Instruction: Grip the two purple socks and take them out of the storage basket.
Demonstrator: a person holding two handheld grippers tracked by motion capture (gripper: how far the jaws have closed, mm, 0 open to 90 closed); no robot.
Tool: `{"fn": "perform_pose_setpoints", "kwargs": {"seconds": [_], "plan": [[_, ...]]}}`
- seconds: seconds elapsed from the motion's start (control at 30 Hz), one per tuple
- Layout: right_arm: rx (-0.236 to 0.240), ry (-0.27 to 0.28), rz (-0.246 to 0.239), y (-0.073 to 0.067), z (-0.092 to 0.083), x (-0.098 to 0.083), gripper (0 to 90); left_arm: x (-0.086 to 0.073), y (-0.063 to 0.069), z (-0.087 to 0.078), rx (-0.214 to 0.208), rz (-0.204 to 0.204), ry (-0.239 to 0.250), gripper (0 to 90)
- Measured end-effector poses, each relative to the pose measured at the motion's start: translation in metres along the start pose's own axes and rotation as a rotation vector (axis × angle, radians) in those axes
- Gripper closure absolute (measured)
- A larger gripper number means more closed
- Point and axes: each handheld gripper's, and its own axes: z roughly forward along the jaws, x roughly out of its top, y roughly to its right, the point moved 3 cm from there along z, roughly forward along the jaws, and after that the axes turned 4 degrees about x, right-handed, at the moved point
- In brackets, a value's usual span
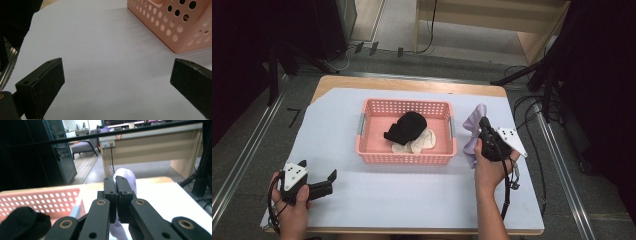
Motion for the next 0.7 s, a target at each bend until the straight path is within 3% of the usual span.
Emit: {"fn": "perform_pose_setpoints", "kwargs": {"seconds": [0.3,0.5,0.7], "plan": [[-0.040,-0.055,0.049,0.023,-0.004,-0.028,86.8,0.000,0.000,-0.001,-0.001,0.001,0.009,0.1],[-0.029,-0.038,0.093,0.032,-0.009,-0.031,64.5,0.000,0.000,-0.001,0.001,0.001,0.007,0.2],[0.018,-0.018,0.080,0.034,-0.015,-0.027,44.4,0.000,0.000,-0.001,0.002,0.000,0.016,0.2]]}}
